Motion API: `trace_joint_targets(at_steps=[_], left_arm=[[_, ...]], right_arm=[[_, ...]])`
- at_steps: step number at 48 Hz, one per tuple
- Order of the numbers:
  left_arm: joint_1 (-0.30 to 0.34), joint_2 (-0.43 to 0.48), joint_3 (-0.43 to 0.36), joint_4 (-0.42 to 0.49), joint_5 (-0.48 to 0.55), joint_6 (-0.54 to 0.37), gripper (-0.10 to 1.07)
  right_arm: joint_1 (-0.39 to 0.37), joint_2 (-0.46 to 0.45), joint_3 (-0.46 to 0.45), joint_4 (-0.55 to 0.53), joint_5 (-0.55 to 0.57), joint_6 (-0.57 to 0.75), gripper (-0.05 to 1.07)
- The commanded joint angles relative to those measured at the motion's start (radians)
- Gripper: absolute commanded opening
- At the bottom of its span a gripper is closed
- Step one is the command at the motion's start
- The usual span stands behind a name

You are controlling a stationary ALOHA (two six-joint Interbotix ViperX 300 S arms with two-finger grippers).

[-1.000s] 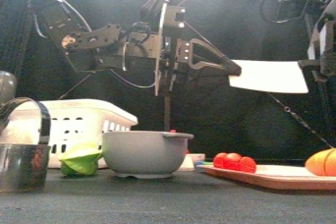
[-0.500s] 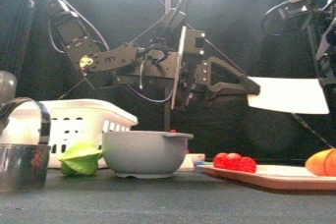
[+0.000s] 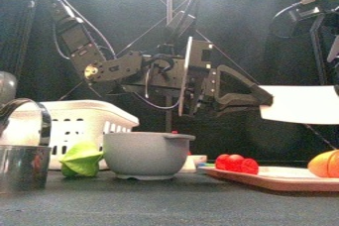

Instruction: Cut carrot

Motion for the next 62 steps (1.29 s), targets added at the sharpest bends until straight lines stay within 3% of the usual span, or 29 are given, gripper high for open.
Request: trace_joint_targets(at_steps=[1,14,62], left_arm=[[-0.020,-0.008,-0.025,0.011,0.015,0.003,0.29],[-0.034,0.014,-0.058,0.011,0.063,0.003,0.29],[-0.038,0.025,-0.064,0.011,0.098,0.003,0.29]], right_arm=[[0.021,0.006,0.006,-0.017,-0.002,0.049,0.45],[0.063,0.040,0.037,-0.049,-0.055,0.135,0.45],[0.064,0.084,0.058,-0.044,-0.094,0.135,0.44]])
